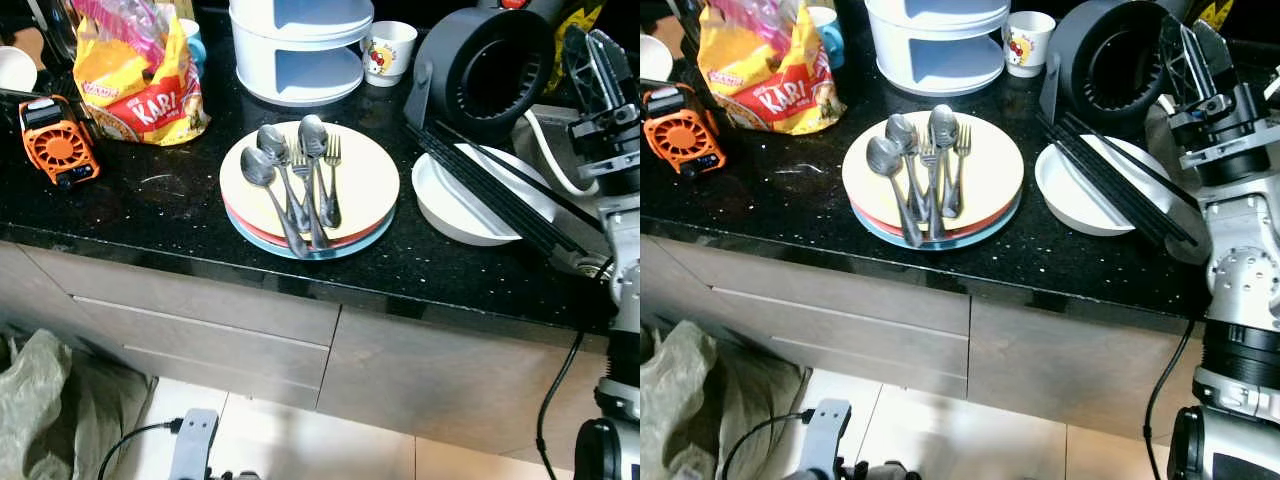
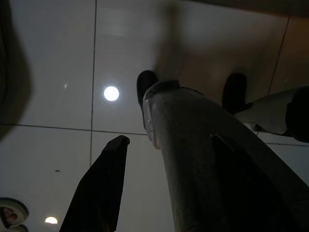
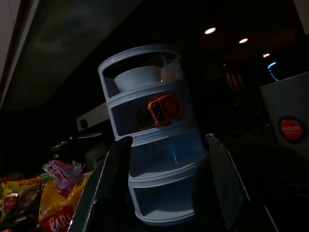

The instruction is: Kitchen organization

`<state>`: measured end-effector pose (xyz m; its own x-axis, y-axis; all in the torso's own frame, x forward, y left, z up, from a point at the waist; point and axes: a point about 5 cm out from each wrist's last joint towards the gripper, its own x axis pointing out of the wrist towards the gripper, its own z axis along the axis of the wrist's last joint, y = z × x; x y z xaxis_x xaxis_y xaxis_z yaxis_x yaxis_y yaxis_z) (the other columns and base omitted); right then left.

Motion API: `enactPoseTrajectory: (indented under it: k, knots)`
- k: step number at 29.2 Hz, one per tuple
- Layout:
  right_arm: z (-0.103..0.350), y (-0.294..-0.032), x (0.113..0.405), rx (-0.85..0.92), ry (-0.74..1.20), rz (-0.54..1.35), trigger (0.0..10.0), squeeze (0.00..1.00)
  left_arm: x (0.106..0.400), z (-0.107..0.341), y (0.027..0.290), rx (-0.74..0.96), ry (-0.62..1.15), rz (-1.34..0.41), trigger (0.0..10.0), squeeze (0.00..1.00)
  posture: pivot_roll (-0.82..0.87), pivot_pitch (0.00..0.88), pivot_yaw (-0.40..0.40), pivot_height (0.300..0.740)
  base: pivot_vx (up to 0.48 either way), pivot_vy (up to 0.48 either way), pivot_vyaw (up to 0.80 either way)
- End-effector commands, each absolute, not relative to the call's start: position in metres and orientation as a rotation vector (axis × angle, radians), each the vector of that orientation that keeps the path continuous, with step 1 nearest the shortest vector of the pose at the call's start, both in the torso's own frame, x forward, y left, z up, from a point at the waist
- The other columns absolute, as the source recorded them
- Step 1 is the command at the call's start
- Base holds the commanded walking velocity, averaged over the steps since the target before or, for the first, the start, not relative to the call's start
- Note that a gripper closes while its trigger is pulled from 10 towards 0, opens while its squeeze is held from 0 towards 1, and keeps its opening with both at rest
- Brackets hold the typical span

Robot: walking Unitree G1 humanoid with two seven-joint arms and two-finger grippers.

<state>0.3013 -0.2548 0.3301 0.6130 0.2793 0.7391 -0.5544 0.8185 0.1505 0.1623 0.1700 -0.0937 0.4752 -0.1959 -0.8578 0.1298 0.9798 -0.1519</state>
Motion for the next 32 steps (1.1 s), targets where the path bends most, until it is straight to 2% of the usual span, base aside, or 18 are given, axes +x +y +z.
enactPoseTrajectory:
  k: [1, 10, 15, 23, 32]
  knots:
    - [0.33, -0.246, 0.299, 0.343, -0.752, 0.539, 10.0, 0.0, 0.137, -0.104, 0.163, -0.11, 1.156, -0.21, 10.0, 0.0, 0.06, 0.139, -0.006, 0.74, 0.0, -0.341, 0.0]
    - [0.323, -0.233, 0.302, 0.325, -0.716, 0.585, 10.0, 0.0, 0.138, -0.104, 0.162, -0.113, 1.155, -0.211, 10.0, 0.0, 0.07, 0.133, -0.012, 0.74, 0.0, -0.343, 0.0]
    - [0.321, -0.23, 0.306, 0.31, -0.693, 0.575, 10.0, 0.0, 0.138, -0.104, 0.161, -0.115, 1.153, -0.213, 10.0, 0.0, 0.07, 0.125, -0.013, 0.74, 0.0, -0.343, 0.77]
    - [0.319, -0.229, 0.312, 0.294, -0.664, 0.542, 10.0, 0.0, 0.138, -0.104, 0.161, -0.116, 1.153, -0.213, 10.0, 0.0, 0.07, 0.127, -0.012, 0.74, 0.0, -0.34, 0.0]
    - [0.313, -0.226, 0.314, 0.189, -0.598, 0.519, 10.0, 0.0, 0.138, -0.104, 0.161, -0.12, 1.155, -0.216, 10.0, 0.0, 0.06, 0.133, -0.009, 0.74, 0.0, -0.34, 0.0]
